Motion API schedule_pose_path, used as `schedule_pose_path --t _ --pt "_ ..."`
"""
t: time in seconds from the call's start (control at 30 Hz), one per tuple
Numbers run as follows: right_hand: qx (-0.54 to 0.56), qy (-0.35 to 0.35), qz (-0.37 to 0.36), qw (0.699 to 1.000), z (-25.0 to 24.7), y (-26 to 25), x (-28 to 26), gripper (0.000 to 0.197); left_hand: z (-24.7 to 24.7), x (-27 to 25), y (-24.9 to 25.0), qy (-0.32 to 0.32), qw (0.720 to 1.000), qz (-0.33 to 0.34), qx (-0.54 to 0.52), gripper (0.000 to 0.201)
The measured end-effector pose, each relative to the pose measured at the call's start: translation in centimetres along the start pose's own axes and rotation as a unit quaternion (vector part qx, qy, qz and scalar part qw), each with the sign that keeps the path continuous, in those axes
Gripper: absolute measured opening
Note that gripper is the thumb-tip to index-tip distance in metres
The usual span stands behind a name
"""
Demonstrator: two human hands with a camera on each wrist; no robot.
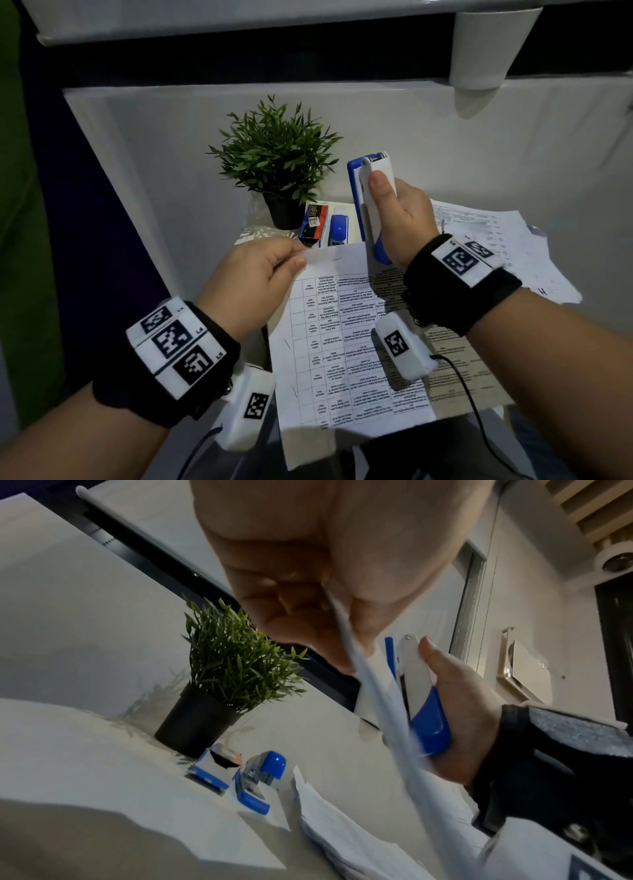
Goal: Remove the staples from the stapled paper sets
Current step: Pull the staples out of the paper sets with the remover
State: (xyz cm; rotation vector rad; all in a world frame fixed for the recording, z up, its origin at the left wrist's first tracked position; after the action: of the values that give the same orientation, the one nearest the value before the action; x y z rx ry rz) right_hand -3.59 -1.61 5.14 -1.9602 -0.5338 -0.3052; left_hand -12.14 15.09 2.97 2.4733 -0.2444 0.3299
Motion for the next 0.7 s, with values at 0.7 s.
schedule_pose_path --t 0.7 --pt "-0.472 -0.474 0.070 0.740 4.2 5.8 -8.4 0.037 4.7 3.5 -7.0 -0.253 0.891 -0.129 0.355 0.049"
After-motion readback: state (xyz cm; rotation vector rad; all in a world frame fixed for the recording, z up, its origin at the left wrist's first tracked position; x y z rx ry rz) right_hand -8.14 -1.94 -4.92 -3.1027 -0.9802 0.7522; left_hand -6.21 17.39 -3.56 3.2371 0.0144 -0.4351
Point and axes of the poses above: each hand's wrist, its own x-axis towards the middle knuckle, its own z-axis out of the palm, y = z × x, the point moved 9 cm from there along x, towards the middle knuckle, and after that the axes turned 6 degrees about -y, right-handed, at the moved point
